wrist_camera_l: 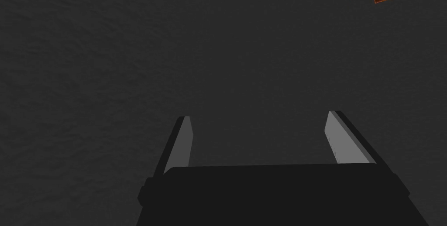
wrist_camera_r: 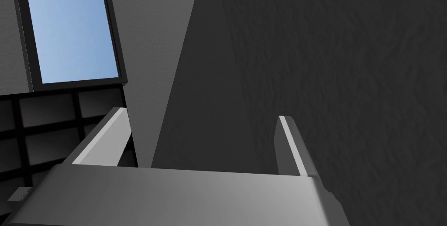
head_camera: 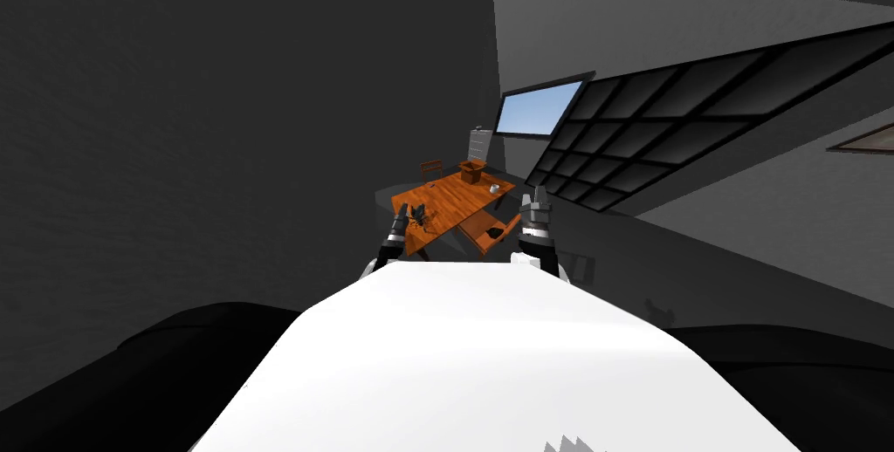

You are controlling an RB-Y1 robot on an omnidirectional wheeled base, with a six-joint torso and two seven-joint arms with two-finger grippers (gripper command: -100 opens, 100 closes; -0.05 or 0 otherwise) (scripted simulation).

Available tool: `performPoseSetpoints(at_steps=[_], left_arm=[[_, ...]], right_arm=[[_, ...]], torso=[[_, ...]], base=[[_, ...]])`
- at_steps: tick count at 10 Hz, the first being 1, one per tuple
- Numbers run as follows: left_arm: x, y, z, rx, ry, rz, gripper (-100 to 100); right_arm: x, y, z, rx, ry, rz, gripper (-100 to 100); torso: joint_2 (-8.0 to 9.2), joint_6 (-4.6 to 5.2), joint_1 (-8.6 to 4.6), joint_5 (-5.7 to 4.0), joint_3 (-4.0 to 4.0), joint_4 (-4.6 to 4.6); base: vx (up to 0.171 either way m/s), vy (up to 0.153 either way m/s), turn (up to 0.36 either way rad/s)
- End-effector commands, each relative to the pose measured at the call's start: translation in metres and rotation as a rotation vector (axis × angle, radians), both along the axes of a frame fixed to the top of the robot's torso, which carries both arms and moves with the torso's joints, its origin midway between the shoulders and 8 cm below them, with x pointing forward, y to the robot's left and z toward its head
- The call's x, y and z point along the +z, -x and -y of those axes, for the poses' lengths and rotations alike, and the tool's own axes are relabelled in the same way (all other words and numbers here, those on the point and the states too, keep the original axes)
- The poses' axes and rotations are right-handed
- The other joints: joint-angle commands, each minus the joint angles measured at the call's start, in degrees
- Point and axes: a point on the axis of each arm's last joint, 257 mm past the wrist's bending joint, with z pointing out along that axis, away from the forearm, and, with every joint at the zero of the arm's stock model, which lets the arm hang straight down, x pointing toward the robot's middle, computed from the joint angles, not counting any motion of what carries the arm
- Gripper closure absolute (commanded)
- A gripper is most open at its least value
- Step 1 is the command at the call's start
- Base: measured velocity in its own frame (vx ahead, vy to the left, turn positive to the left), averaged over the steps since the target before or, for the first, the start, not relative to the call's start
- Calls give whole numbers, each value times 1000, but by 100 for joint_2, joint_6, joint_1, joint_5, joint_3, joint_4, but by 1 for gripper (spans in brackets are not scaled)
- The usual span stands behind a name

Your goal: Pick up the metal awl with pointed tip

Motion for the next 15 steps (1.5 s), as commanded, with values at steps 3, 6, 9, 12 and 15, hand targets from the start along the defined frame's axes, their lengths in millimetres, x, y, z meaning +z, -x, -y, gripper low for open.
performPoseSetpoints(at_steps=[3, 6, 9, 12, 15], left_arm=[[-69, 4, -7, 6, -27, -167, -100], [-126, 14, -14, 9, -53, -306, -100], [-165, 24, -21, 15, -70, -396, -100], [-210, 40, -27, 9, -104, -511, -100], [-248, 56, -36, 13, -127, -603, -100]], right_arm=[[0, 0, 0, 0, 0, 0, 0], [0, 0, 0, 0, 0, 0, 0], [0, 0, 0, 0, 0, 0, 0], [0, 0, 0, 0, 0, 0, 0], [0, 0, 0, 0, 0, 0, 0]], torso=[[4, -2, 3, 0, 2, 1], [-2, 0, 0, 0, -1, 0], [1, 0, 0, 0, 1, 1], [-7, -3, -1, -1, -4, -1], [-7, 0, -2, -1, -4, -1]], base=[[-48, 21, -111], [-40, 17, -124], [-38, 14, -85], [-25, 8, -129], [-22, 6, -104]])
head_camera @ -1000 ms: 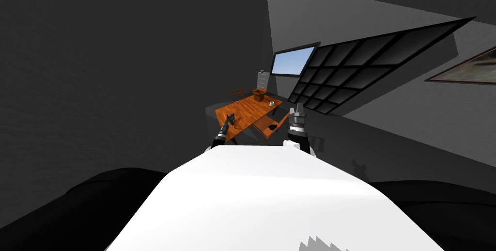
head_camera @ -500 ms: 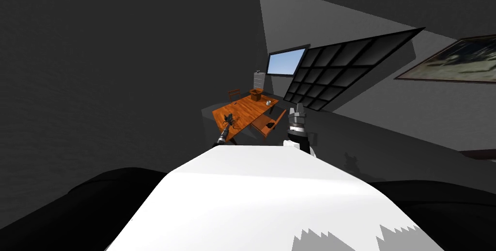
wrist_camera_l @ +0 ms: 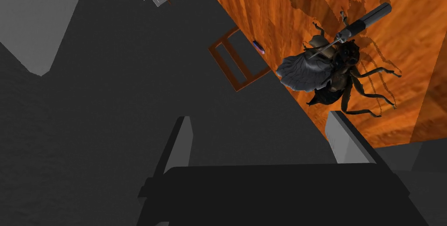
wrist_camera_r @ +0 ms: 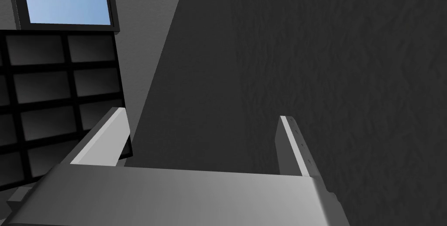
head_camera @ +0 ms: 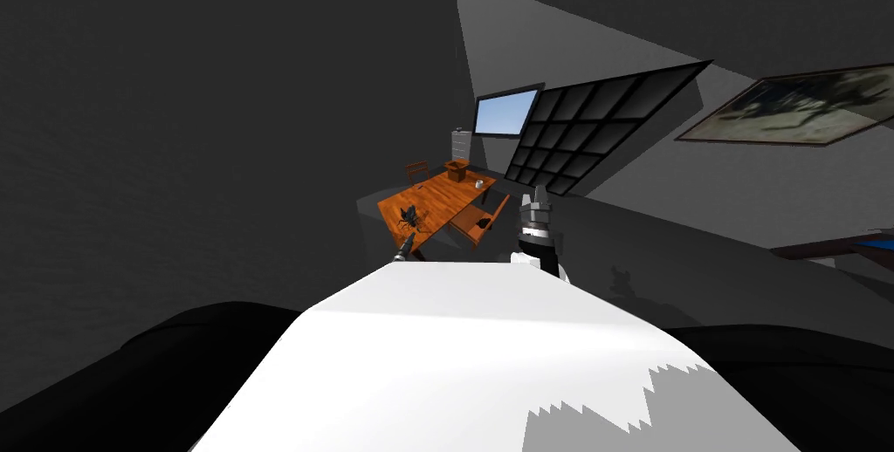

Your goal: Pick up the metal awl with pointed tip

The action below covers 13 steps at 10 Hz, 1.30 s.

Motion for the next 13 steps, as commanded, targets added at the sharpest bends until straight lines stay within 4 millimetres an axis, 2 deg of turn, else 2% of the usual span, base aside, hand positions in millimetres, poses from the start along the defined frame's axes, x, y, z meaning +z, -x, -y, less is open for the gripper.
performPoseSetpoints(at_steps=[1, 2, 4, 5, 7, 10, 11, 13], left_arm=[[-27, 13, -7, -6, -25, -74, -100], [-31, 15, -8, -3, -26, -82, -100], [-55, 29, -15, -10, -50, -145, -100], [-55, 29, -15, -10, -50, -145, -100], [-77, 42, -24, -17, -76, -206, -100], [-111, 64, -41, -37, -131, -306, -100], [-115, 68, -44, -33, -134, -318, -100], [-140, 84, -63, -57, -192, -397, -100]], right_arm=[[0, 0, 0, 0, 0, 0, 0], [0, 0, 0, 0, 0, 0, 0], [0, 0, 0, 0, 0, 0, 0], [0, 0, 0, 0, 0, 0, 0], [0, 0, 0, 0, 0, 0, 0], [0, 0, 0, 0, 0, 0, 0], [0, 0, 0, 0, 0, 0, 0], [0, 0, 0, 0, 0, 0, 0]], torso=[[0, 0, 0, 0, 0, 0], [-1, 2, -1, 0, -1, 0], [-4, 3, -1, 0, -2, -1], [-6, 0, 0, 0, -3, -1], [-8, 3, -3, -1, -4, -2], [-9, -2, -1, -1, -5, -2], [-11, 2, -1, -1, -6, -2], [-13, 2, -2, 0, -7, -2]], base=[[-15, 1, -179], [-11, 5, -77], [-8, 1, -142], [-2, 2, 23], [-1, -3, -150], [4, -3, -166], [9, -1, -109], [17, -9, -282]])
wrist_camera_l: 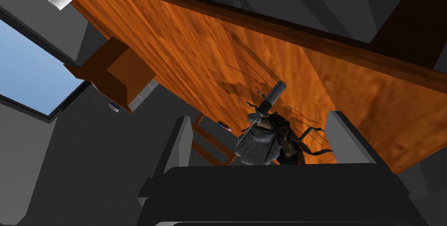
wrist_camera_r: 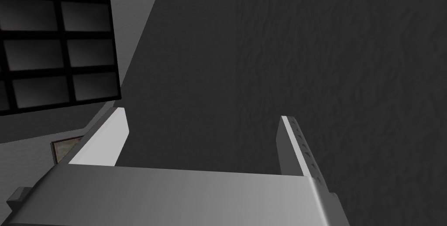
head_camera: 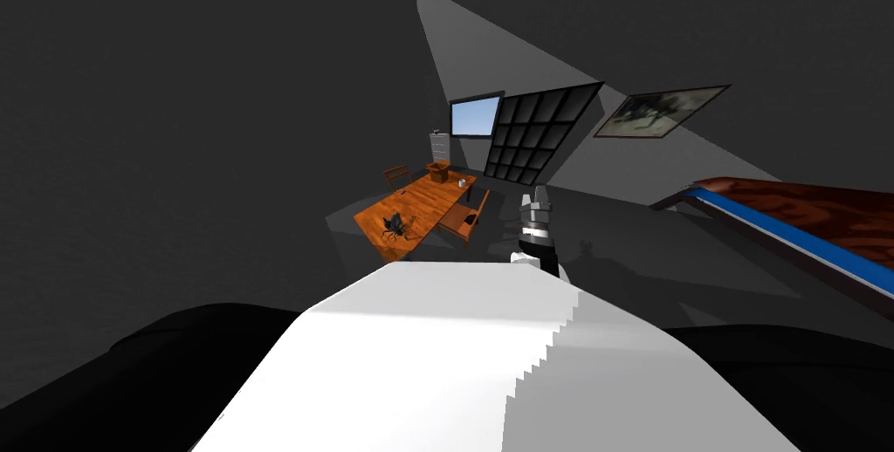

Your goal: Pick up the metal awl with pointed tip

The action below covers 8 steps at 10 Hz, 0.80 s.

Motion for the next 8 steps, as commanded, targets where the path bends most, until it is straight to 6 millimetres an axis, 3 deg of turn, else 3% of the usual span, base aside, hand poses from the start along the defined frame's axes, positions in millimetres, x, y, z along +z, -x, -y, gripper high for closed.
performPoseSetpoints(at_steps=[1, 8], left_arm=[[-12, 14, -11, 0, -24, -46, -100], [-48, 46, -67, -44, -157, -197, -100]], right_arm=[[0, 0, 0, 0, 0, 0, 0], [0, 0, 0, 0, 0, 0, 0]], torso=[[0, 0, 0, 0, 0, 0], [-3, -7, 2, 0, -2, -1]], base=[[22, -1, -111], [27, -5, -168]])
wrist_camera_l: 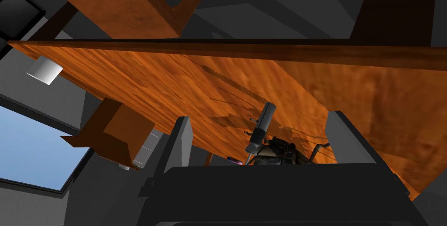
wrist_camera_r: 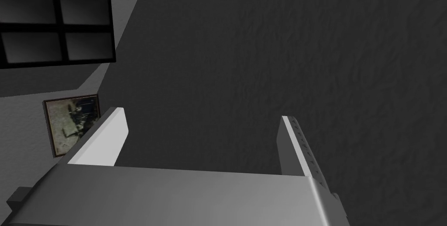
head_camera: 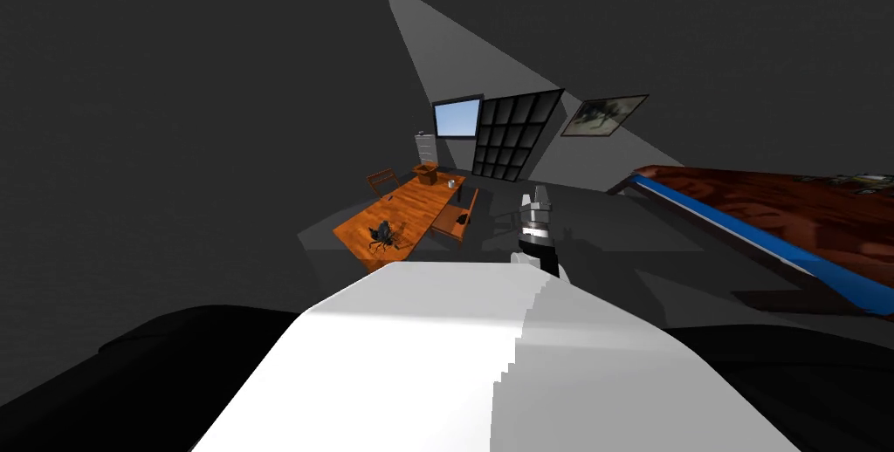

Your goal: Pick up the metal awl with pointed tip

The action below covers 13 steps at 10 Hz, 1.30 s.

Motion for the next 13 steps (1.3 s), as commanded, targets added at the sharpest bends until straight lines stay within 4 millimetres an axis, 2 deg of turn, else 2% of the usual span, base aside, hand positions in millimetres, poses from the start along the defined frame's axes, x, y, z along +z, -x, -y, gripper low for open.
performPoseSetpoints(at_steps=[1, 5, 7, 13], left_arm=[[-8, 9, -11, 0, -22, -27, -100], [-20, 33, -78, -31, -160, -146, -100], [-20, 33, -78, -31, -160, -146, -100], [-8, 58, -172, -49, -340, -268, -100]], right_arm=[[0, 0, 0, 0, 0, 0, 0], [0, 0, 0, 0, 0, 0, 0], [0, 0, 0, 0, 0, 0, 0], [0, 0, 0, 0, 0, 0, 0]], torso=[[0, 0, 0, 0, 0, 0], [-12, -1, 3, 0, -7, -2], [-5, -7, -1, 1, -4, -2], [-5, -7, -1, 0, -3, -2]], base=[[25, -1, -113], [53, -3, -281], [26, 0, -32], [38, 0, -204]])
